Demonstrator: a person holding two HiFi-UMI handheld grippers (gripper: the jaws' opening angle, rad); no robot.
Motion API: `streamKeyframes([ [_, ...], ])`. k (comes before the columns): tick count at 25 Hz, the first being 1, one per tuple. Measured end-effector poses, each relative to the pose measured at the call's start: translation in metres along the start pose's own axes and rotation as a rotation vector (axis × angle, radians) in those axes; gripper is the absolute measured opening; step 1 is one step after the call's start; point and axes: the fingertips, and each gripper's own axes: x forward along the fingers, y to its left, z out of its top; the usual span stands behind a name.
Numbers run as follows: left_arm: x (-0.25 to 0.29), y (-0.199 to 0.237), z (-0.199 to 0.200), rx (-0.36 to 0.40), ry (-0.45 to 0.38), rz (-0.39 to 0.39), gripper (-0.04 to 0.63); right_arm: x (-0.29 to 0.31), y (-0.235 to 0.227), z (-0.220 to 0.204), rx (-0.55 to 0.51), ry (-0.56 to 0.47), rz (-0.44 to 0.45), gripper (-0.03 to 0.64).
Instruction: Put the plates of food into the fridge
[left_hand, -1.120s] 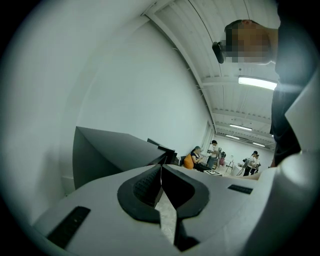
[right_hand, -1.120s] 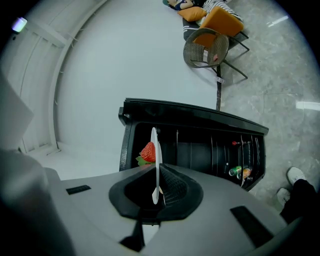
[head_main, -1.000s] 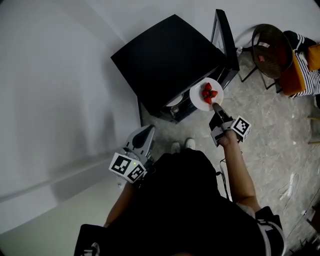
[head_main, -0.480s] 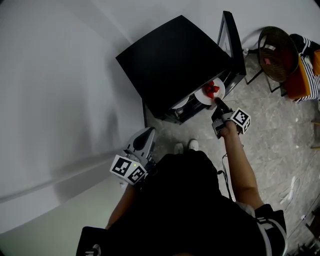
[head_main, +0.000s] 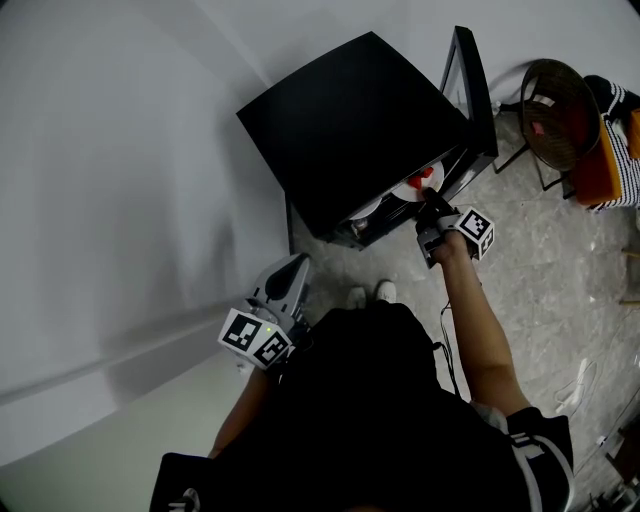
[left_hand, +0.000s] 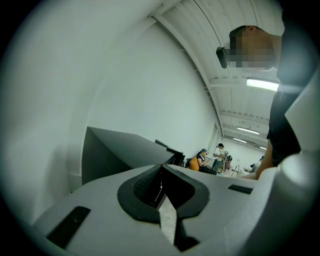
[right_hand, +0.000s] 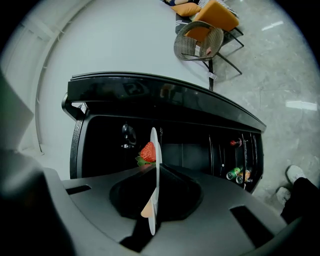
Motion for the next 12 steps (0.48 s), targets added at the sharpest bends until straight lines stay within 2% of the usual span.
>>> streamKeyframes([
  [12,0.0,0.011,-0.001,-0.019,-0.005,0.025,0.023,0.035,0.006,0.004,-0.024,0.002,-0.019,0.034],
])
